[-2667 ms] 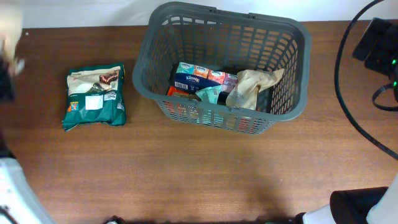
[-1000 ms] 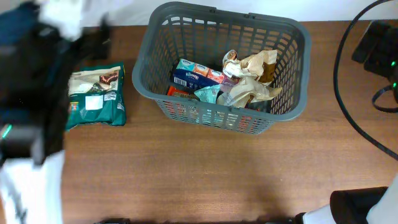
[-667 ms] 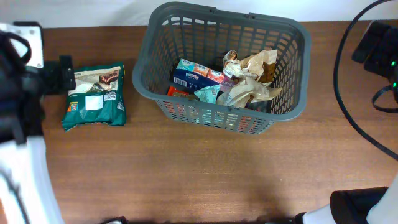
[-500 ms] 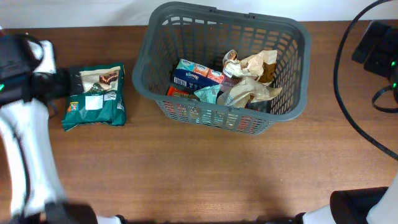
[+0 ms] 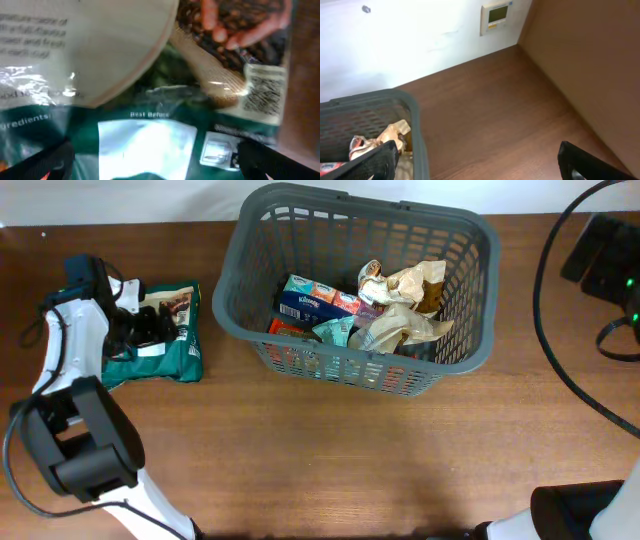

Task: Pack container
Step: 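Move the left gripper back to the green Nescafé coffee bag, then lower the left gripper onto the coffee bag and grasp it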

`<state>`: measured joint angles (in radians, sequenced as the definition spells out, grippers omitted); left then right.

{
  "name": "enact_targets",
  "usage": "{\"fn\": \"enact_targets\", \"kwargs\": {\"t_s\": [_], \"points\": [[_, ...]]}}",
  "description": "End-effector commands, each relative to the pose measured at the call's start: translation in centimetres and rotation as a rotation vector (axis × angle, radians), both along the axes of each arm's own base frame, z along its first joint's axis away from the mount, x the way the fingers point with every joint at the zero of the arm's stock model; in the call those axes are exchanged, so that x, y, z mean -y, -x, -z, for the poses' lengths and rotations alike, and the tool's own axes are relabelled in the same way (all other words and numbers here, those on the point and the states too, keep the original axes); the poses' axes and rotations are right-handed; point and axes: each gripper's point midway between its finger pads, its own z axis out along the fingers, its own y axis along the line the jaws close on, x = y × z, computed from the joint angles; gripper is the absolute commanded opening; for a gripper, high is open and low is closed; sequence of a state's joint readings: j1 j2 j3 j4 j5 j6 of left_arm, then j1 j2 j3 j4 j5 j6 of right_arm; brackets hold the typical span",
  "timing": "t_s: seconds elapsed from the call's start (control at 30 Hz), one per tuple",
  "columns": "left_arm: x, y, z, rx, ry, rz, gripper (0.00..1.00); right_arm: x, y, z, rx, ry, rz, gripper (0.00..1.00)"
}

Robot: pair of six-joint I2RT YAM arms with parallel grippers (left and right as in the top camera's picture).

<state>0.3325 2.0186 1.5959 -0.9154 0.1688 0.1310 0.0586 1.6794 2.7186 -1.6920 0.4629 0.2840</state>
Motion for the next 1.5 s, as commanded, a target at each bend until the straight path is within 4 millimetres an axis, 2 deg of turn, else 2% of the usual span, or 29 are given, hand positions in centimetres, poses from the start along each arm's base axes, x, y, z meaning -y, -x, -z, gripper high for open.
{"fn": "enact_targets", "kwargs": {"t_s": [0.0, 0.37, 0.73, 0.97, 1.1, 1.3, 1.47], "points": [[-0.7, -0.2, 1.2, -0.02, -0.049, 0.025, 0.99, -0.1, 0.1, 0.2, -0.004, -0.013, -0.008, 0.99], [-0.6, 1.1, 0.5, -0.072, -0.093, 0.025, 0.99, -0.4, 0.0, 0.3, -0.005, -0.027, -0.025, 0.99], [-1.5, -1.1, -3.2, -0.024, -0.298, 0.036, 0.99, -0.5, -0.1, 0.3, -0.005, -0.031, -0.031, 0.99], [-2.2, -1.3, -3.7, -0.027, -0.375, 0.027, 0.99, -0.8, -0.2, 0.4, -0.006, -0.042, -0.045, 0.99], [-2.3, -2.6, -4.1, 0.028, -0.376, 0.015, 0.99, -1.3, -0.3, 0.5, -0.007, -0.059, -0.066, 0.99], [-0.1, -4.1, -4.2, 0.105, -0.25, 0.052, 0.99, -1.3, -0.3, 0.5, -0.008, -0.06, -0.069, 1.0], [1.5, -4.5, -4.2, 0.133, -0.154, 0.047, 0.99, -1.8, -0.4, 0.6, -0.008, -0.077, -0.089, 1.0]]}}
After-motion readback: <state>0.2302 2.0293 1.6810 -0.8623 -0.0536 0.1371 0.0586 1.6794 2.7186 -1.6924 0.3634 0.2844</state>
